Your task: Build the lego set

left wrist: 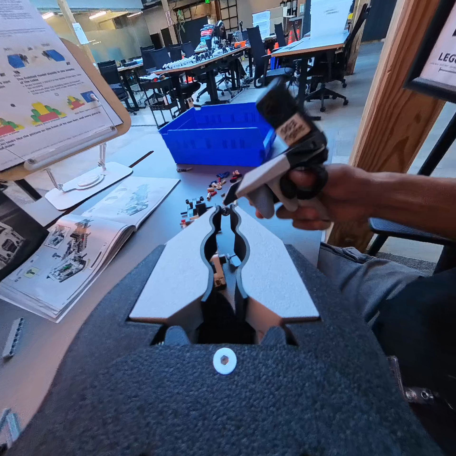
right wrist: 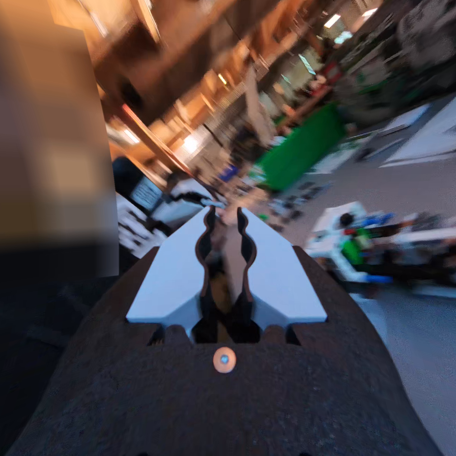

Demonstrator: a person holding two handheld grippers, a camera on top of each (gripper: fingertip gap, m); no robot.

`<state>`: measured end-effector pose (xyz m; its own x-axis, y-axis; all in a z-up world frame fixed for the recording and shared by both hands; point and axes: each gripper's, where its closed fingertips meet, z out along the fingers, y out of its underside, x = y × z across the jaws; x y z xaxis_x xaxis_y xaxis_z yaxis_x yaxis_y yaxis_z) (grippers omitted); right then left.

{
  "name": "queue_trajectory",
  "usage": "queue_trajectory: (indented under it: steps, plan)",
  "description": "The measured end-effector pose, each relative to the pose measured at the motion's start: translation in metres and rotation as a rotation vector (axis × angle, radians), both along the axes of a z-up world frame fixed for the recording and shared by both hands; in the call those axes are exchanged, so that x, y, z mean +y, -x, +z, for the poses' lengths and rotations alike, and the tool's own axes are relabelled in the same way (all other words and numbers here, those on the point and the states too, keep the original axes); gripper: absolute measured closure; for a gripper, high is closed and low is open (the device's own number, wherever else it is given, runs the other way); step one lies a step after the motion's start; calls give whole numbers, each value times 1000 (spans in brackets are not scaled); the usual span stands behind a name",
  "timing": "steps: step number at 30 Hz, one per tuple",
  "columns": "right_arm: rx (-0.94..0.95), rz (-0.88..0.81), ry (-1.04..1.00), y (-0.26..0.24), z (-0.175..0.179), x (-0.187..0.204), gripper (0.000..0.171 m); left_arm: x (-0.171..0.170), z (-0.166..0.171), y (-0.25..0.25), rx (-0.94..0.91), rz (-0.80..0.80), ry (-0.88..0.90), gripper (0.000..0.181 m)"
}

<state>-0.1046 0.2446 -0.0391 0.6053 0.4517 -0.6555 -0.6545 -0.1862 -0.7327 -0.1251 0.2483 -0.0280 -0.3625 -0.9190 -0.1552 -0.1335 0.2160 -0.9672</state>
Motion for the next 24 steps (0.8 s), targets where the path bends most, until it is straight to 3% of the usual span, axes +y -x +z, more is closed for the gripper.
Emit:
queue_trajectory:
  steps: [3,5,7,8,10,11,13,14,24]
  plan:
    - [-685,-105,43,1,-14,3,147,3,-5,1,20,-8,46,176]
    - [-1013,-143,4,5,-11,4,149,5,-9,0,52,0,65,176]
    - [-1257,-178,18,8,-12,6,153,9,-16,-3,98,31,49,176]
    - [-1317,-253,18,6,-6,7,165,10,-19,-4,114,44,40,176]
    - [-1471,-335,5,4,-2,7,171,9,-20,-4,130,49,36,176]
    - [-1529,-276,70,5,-14,7,169,9,-21,-4,137,56,32,176]
    - [-1544,-213,106,8,-25,10,146,8,-22,-4,152,63,23,176]
    - [-1552,-208,93,9,-26,11,145,8,-22,-4,160,68,24,176]
    - [-1647,-181,0,18,-24,16,168,0,-27,-1,210,36,106,176]
